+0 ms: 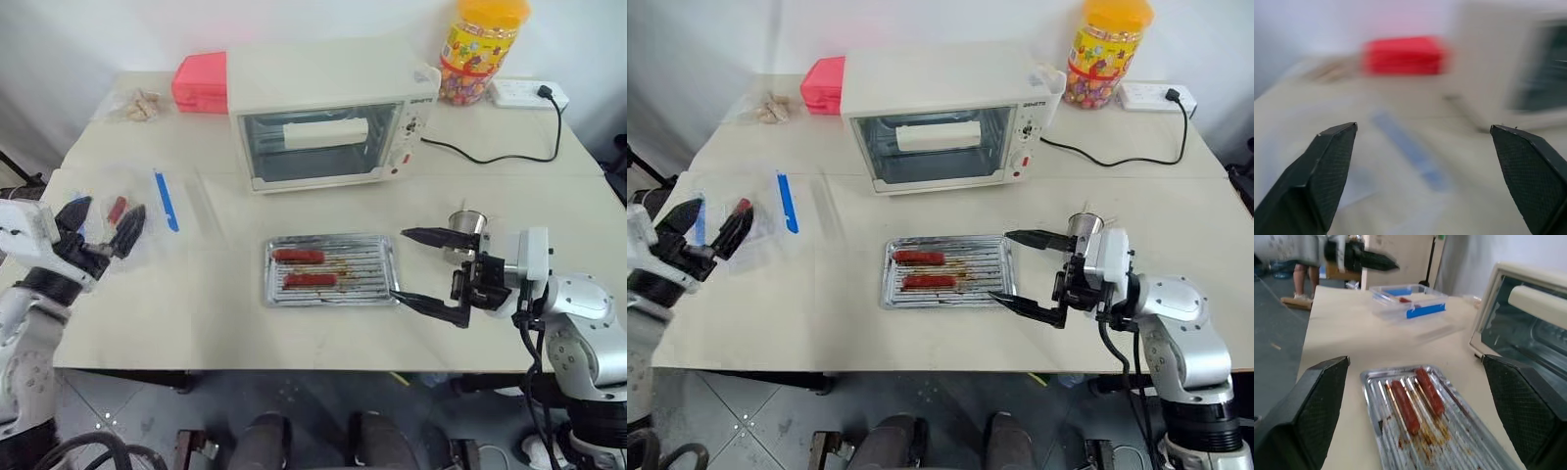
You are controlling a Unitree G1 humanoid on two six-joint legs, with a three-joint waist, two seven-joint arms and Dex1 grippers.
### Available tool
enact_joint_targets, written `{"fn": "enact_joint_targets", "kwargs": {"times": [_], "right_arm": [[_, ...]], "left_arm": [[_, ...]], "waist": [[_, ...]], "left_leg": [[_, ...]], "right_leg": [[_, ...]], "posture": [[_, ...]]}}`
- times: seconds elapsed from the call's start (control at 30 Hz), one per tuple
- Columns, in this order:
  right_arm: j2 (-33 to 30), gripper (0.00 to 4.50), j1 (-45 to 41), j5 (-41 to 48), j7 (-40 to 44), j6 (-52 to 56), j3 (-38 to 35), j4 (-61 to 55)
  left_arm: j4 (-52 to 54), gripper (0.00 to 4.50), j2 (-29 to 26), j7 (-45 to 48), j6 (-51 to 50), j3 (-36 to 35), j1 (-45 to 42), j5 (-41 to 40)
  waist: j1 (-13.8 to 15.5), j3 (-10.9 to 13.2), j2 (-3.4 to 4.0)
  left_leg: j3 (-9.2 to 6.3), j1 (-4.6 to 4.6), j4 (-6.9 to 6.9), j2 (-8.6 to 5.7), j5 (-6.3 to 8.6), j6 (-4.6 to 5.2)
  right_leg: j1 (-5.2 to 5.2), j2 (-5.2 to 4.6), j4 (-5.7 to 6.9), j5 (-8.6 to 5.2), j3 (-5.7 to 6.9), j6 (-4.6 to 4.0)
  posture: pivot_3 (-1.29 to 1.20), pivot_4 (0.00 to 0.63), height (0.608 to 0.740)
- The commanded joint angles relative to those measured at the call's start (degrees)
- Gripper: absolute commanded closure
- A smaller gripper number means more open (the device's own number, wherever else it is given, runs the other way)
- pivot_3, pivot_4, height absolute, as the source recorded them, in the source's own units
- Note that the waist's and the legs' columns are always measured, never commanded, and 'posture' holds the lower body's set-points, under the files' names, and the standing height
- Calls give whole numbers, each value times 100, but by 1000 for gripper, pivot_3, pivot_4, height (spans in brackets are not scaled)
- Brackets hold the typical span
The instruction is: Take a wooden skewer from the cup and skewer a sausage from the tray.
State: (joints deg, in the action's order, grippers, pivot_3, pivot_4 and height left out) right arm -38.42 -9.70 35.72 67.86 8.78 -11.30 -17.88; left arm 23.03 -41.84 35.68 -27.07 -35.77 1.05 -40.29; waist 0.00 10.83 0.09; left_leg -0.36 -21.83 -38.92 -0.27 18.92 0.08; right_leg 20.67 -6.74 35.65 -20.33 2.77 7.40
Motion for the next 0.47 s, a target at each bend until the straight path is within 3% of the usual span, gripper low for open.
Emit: {"fn": "enact_joint_targets", "kwargs": {"times": [0.03, 0.17, 0.33, 0.47], "right_arm": [[-195, 0, 225, 151, 203, -111, -256, -176], [-256, 0, 560, 72, 348, -264, -242, -218], [-187, 0, 882, -132, 296, -487, -159, -155], [-118, 0, 1211, -324, 363, -808, -66, -16]], "left_arm": [[281, 33, -650, 1905, 470, 204, 748, 35], [60, 33, -733, 2813, 1584, 1102, 1226, 846], [-549, 33, -320, 2702, 2326, 1732, 1070, 1487], [-762, 33, -82, 2453, 2618, 1830, 887, 1704]], "waist": [[-8, 3, 9], [3, 10, 20], [-1, 10, 20], [1, 10, 19]], "left_leg": [[3, 2, 3, 0, 0, 0], [20, 46, 38, 1, 0, 1], [28, 59, 70, 6, -3, 2], [41, 60, 73, 4, -3, 3]], "right_leg": [[0, -2, -6, -1, -2, -1], [-29, -3, -35, -4, -6, -10], [-29, 2, -45, -4, -10, -9], [-19, 9, -13, -3, 7, -8]], "posture": [[0, 150, 740], [0, 150, 740], [0, 150, 740], [0, 150, 740]]}}
